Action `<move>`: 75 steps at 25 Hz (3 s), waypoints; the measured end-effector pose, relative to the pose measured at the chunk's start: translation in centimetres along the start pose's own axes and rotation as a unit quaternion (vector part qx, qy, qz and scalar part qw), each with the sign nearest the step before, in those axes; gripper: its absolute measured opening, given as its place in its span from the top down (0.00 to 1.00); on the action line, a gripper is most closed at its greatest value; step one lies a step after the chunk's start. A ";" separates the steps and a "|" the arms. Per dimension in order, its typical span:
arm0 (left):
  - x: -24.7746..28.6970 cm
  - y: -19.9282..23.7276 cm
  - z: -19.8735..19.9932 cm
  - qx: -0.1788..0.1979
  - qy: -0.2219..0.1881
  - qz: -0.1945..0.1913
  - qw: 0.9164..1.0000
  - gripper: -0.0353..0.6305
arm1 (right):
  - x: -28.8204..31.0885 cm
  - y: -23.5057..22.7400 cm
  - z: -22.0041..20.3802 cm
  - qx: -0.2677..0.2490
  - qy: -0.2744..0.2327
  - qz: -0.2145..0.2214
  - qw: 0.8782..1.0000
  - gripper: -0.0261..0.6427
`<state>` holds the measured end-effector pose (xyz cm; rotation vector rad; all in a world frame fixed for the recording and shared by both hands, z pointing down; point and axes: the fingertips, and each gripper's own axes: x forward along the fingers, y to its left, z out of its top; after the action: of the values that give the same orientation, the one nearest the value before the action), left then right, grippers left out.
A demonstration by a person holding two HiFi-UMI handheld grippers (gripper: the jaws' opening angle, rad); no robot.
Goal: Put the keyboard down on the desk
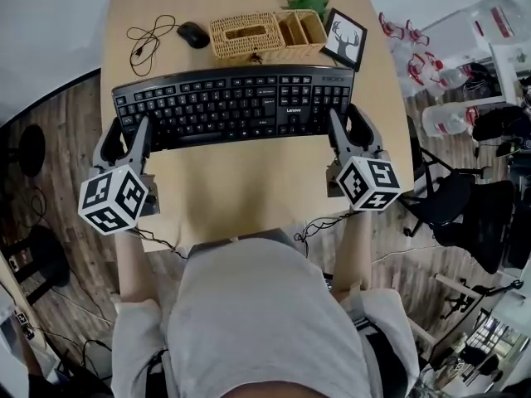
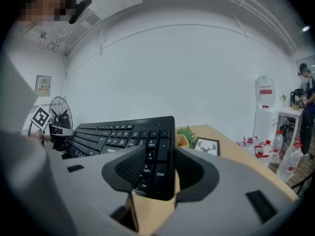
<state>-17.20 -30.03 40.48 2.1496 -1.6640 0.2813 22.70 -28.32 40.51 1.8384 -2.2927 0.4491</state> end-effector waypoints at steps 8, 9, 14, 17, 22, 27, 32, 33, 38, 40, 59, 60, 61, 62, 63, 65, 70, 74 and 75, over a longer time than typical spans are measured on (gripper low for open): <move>1.9 0.5 -4.3 -0.015 0.053 0.018 0.998 0.55 | 2.2 -1.2 -4.3 0.012 0.051 0.009 0.999 0.69; 2.2 0.6 -4.9 -0.017 0.060 0.019 0.998 0.55 | 2.5 -1.3 -4.8 0.014 0.057 0.010 0.998 0.69; 3.5 0.6 -7.4 -0.023 0.092 0.027 0.995 0.55 | 3.5 -2.3 -7.5 0.024 0.090 0.012 0.996 0.69; 4.2 0.6 -8.8 -0.027 0.110 0.032 0.993 0.55 | 4.1 -2.8 -9.0 0.030 0.109 0.014 0.994 0.69; 5.2 0.5 -11.1 -0.035 0.135 0.039 0.989 0.55 | 5.1 -3.8 -11.2 0.036 0.137 0.019 0.990 0.69; 6.1 0.8 -13.3 -0.044 0.161 0.047 0.985 0.55 | 6.1 -4.3 -13.3 0.041 0.163 0.022 0.985 0.69; 6.5 1.1 -15.4 -0.056 0.184 0.056 0.980 0.55 | 6.9 -4.6 -15.1 0.043 0.186 0.027 0.981 0.69; 6.5 1.1 -15.7 -0.058 0.187 0.058 0.979 0.55 | 7.0 -4.6 -15.4 0.044 0.191 0.028 0.980 0.69; 7.0 1.3 -17.0 -0.064 0.203 0.063 0.975 0.55 | 7.6 -4.9 -16.7 0.046 0.209 0.032 0.976 0.69; 7.1 1.4 -17.4 -0.066 0.209 0.065 0.974 0.55 | 7.8 -4.9 -17.1 0.047 0.214 0.032 0.975 0.69; 7.5 1.5 -18.7 -0.073 0.203 0.077 0.974 0.55 | 8.4 -5.3 -18.3 0.060 0.220 0.035 0.973 0.69; 7.4 1.5 -18.6 -0.074 0.199 0.077 0.974 0.55 | 8.3 -5.3 -18.2 0.061 0.218 0.034 0.973 0.69; 7.4 1.5 -18.6 -0.076 0.194 0.076 0.975 0.55 | 8.3 -5.4 -18.2 0.061 0.215 0.031 0.974 0.69; 7.3 1.5 -18.4 -0.077 0.188 0.077 0.976 0.55 | 8.2 -5.4 -18.1 0.058 0.212 0.027 0.975 0.69; 7.1 1.5 -18.1 -0.076 0.179 0.079 0.978 0.55 | 8.1 -5.4 -18.0 0.052 0.209 0.023 0.976 0.69; 6.7 1.6 -17.0 -0.064 0.157 0.089 0.982 0.60 | 7.8 -5.4 -17.6 0.036 0.202 0.012 0.979 0.69; 5.3 1.2 -13.4 -0.003 0.099 0.111 0.989 0.78 | 6.6 -5.6 -15.4 0.007 0.162 -0.024 0.987 0.89; 3.8 0.5 -10.9 0.016 0.066 0.105 0.992 0.92 | 5.1 -4.1 -13.4 0.018 0.132 -0.006 0.991 0.94; 3.5 0.3 -10.5 0.016 0.061 0.098 0.993 0.93 | 4.7 -3.7 -12.9 0.024 0.124 -0.001 0.992 0.94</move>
<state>-15.64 -28.59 51.32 1.9510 -1.8121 0.4902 24.46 -29.05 54.57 1.6972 -2.1313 0.6957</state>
